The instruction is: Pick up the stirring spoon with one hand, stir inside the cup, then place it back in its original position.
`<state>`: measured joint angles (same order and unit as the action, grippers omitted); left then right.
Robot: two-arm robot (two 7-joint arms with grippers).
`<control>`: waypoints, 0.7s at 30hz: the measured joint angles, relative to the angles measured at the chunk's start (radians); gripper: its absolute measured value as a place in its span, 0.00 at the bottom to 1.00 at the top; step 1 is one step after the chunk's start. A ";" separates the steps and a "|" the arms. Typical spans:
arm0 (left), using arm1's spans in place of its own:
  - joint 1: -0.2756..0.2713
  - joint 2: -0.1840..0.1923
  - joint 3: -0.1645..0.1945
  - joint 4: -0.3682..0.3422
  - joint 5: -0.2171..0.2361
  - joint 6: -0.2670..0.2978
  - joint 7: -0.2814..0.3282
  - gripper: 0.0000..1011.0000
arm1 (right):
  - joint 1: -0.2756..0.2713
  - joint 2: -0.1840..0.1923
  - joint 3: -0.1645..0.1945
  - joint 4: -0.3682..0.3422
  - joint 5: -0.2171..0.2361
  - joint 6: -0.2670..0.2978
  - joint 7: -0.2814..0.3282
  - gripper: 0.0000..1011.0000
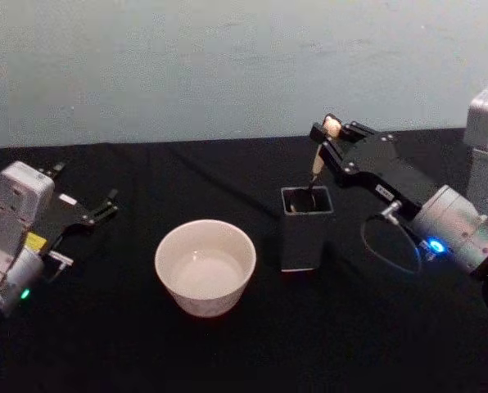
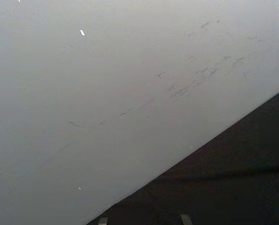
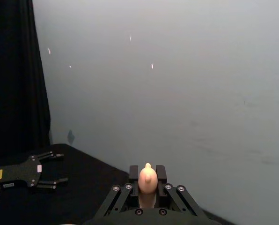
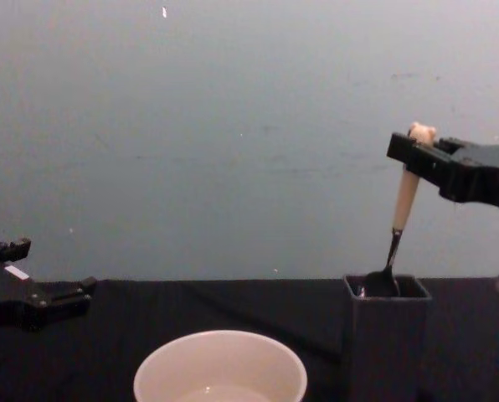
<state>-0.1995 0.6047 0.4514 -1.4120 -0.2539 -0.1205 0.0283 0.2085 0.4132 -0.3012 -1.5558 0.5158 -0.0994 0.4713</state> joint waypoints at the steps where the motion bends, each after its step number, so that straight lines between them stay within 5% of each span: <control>1: 0.000 0.000 0.000 0.000 0.000 0.000 0.000 0.99 | 0.000 -0.002 -0.001 0.002 0.002 0.006 -0.003 0.21; 21: 0.000 0.000 0.000 0.000 0.000 0.000 0.000 0.99 | -0.022 -0.047 -0.016 0.054 0.002 0.083 -0.089 0.21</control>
<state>-0.1995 0.6047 0.4514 -1.4120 -0.2539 -0.1205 0.0283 0.1866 0.3664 -0.3174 -1.5023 0.5177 -0.0160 0.3825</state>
